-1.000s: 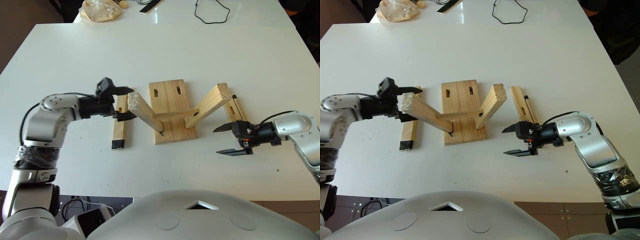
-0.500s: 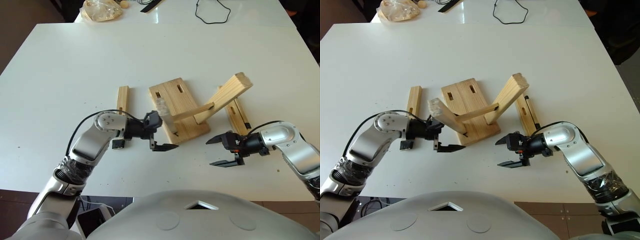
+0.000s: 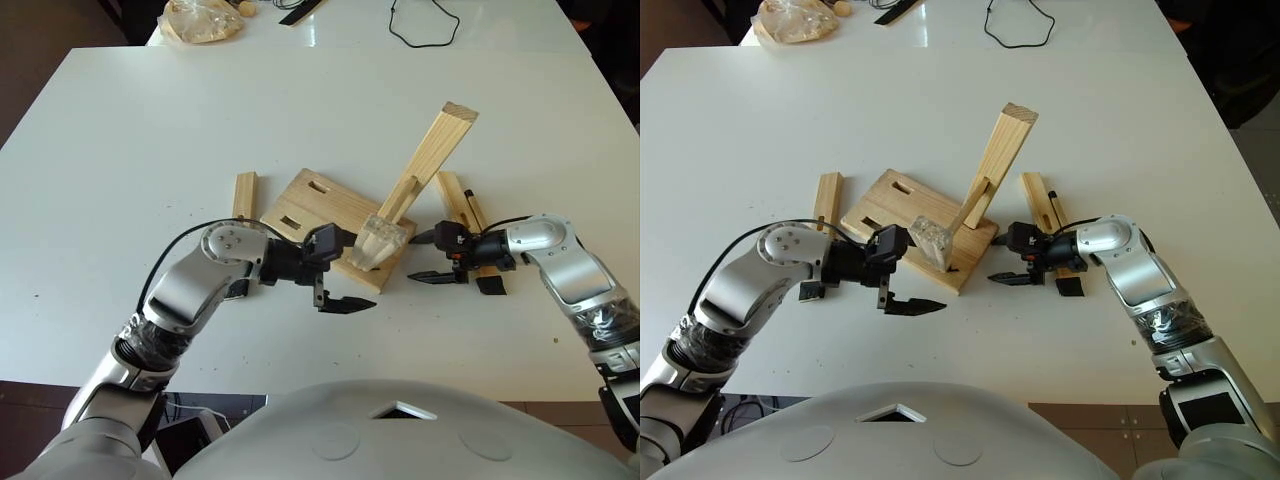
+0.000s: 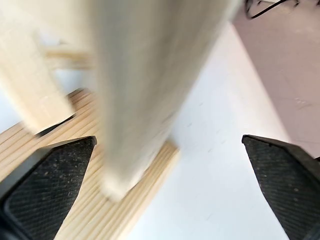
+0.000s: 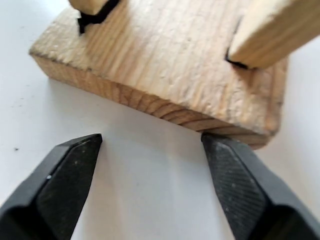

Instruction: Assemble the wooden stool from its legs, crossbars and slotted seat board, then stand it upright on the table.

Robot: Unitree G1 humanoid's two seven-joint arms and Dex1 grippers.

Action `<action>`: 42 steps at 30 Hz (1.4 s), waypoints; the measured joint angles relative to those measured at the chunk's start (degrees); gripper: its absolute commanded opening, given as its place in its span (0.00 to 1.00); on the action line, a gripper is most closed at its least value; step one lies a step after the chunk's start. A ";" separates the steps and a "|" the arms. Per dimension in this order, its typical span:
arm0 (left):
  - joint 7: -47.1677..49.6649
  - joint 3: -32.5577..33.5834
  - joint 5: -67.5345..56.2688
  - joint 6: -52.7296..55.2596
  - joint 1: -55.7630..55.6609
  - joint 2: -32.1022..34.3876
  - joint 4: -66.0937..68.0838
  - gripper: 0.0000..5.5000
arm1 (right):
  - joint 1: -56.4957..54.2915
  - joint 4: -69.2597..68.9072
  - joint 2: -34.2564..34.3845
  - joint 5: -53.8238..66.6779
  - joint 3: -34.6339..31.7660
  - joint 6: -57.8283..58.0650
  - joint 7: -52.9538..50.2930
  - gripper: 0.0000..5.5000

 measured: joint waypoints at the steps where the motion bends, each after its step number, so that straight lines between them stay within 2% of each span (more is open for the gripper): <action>1: -0.99 0.67 0.29 -0.93 -0.80 1.27 1.11 0.98 | 0.10 0.07 -0.07 -0.01 -0.08 -0.36 -0.03 0.67; 6: -5.72 4.82 1.18 -5.61 -4.85 6.15 8.36 0.98 | 3.63 -3.54 -3.80 -0.39 0.52 -4.47 1.35 0.67; 8: -5.20 6.17 2.63 -9.36 -9.80 5.43 16.95 0.98 | 5.96 -6.51 -5.15 -0.23 1.15 -5.38 2.57 0.67; 13: 5.25 8.18 9.53 -22.88 -21.79 -1.65 39.68 0.98 | 9.03 -11.00 -5.31 0.22 2.02 -5.83 2.83 0.67; 20: 17.05 1.06 26.46 -54.53 -28.56 -8.78 70.97 0.98 | 11.41 -17.50 -5.26 0.23 6.04 -3.66 3.32 0.67; 24: 20.36 -0.99 31.22 -64.06 -32.52 -9.51 79.73 0.98 | 11.42 -18.91 -4.77 0.22 7.63 -2.33 3.16 0.67; 34: 15.53 -1.77 31.81 -66.76 -34.68 -8.55 83.54 0.98 | 12.17 -21.82 -0.10 0.31 8.78 4.38 -1.46 0.67; 42: 9.82 -0.97 27.23 -63.92 -30.39 -5.77 76.79 0.98 | 13.02 -21.78 1.69 0.14 10.01 4.16 -3.64 0.67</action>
